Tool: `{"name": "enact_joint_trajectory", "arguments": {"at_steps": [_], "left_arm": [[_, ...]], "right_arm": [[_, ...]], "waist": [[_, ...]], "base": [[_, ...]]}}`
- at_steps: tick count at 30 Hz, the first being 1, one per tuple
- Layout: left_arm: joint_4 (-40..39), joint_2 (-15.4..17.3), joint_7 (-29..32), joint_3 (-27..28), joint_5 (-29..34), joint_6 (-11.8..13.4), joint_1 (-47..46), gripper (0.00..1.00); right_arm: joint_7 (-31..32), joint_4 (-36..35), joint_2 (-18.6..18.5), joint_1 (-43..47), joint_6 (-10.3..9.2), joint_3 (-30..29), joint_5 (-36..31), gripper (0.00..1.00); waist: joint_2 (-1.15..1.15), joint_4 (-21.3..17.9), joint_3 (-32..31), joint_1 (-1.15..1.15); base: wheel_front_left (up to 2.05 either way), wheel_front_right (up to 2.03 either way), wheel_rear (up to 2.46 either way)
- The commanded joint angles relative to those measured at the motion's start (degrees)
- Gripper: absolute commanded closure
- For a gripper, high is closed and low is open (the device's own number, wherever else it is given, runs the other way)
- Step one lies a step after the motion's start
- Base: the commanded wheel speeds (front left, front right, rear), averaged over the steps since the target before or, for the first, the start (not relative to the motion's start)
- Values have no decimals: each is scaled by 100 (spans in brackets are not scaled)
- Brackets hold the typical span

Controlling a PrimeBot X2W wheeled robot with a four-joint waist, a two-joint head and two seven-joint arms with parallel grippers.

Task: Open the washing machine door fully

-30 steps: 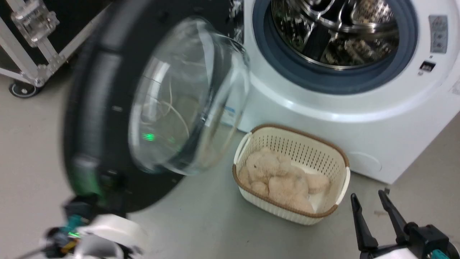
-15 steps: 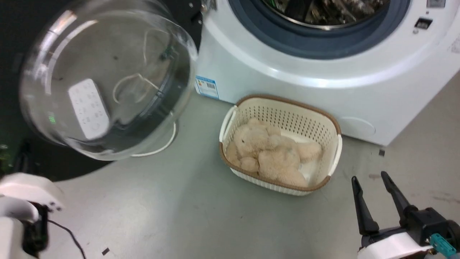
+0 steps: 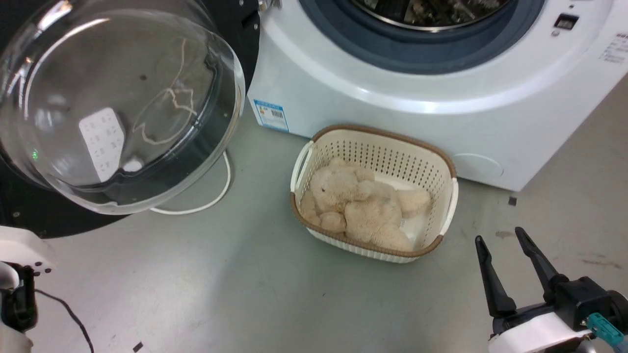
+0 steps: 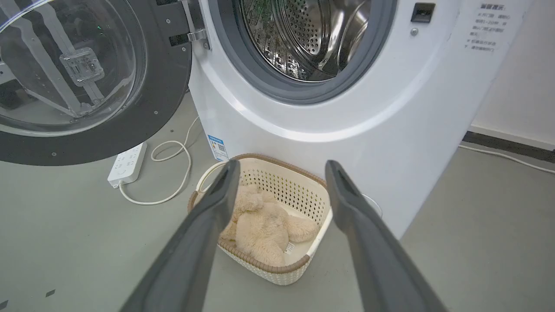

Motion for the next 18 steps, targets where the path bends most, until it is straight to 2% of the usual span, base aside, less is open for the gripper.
{"name": "enact_joint_trajectory", "arguments": {"at_steps": [1, 6, 18], "left_arm": [[-37, -25, -83, -34, 56, -30, -48, 100], [-543, -238, -195, -270, 178, -100, 182, 100], [-2851, -983, -41, -989, 526, 416, 1833, 100]], "right_arm": [[-36, 29, 7, -37, -5, -35, 50, 0], [-164, 124, 7, -7, -5, -261, 127, 0], [-403, 49, 7, 115, -5, -648, 185, 0]], "waist": [[0, -28, -110, 0], [0, -140, -423, 0], [0, -931, -1208, 0]], "base": [[0, 0, 0], [0, 0, 0], [0, 0, 0]]}}
